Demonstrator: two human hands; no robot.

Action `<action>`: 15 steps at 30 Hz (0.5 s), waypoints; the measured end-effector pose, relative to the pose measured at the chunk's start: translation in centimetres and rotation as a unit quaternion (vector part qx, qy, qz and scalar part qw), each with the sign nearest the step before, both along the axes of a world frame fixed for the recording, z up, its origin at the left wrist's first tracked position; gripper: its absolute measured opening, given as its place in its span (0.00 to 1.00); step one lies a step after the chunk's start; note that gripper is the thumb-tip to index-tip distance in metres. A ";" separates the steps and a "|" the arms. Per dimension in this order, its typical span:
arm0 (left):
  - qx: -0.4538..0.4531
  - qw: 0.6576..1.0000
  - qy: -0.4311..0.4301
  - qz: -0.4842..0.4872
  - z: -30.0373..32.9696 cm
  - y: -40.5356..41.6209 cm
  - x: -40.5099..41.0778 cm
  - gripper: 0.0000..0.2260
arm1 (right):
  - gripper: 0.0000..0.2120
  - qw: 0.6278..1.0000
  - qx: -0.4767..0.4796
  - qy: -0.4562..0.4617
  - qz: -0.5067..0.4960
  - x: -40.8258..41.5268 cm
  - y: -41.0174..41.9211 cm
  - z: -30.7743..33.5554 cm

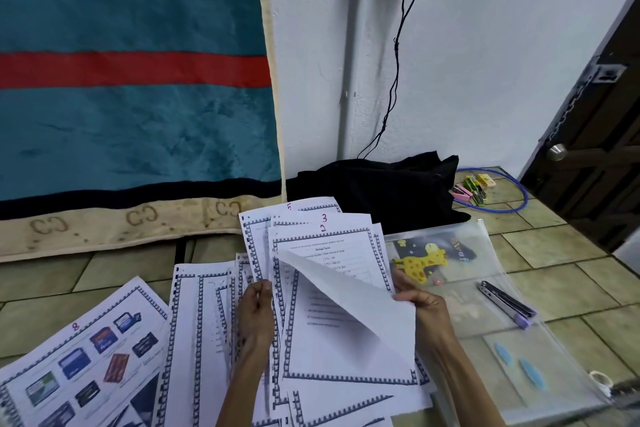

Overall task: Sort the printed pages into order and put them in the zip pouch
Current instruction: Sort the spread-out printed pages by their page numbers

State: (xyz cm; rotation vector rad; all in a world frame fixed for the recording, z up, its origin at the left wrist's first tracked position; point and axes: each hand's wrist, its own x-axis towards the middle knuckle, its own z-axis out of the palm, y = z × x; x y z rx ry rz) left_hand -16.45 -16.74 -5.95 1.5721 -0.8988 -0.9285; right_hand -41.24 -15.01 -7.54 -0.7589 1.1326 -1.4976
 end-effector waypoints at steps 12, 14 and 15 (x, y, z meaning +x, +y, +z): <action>-0.015 0.999 0.042 -0.019 0.5 0.2 -0.3 0.03 | 0.12 0.974 0.021 0.223 -0.021 1.6 -1.3 1.0; -0.017 0.999 0.048 -0.015 0.5 0.2 -0.2 0.03 | 0.13 0.971 0.018 0.232 -0.048 2.0 -1.1 1.2; -0.016 0.998 0.052 -0.011 0.4 0.2 -0.2 0.03 | 0.15 0.970 0.016 0.235 -0.069 2.2 -0.9 1.3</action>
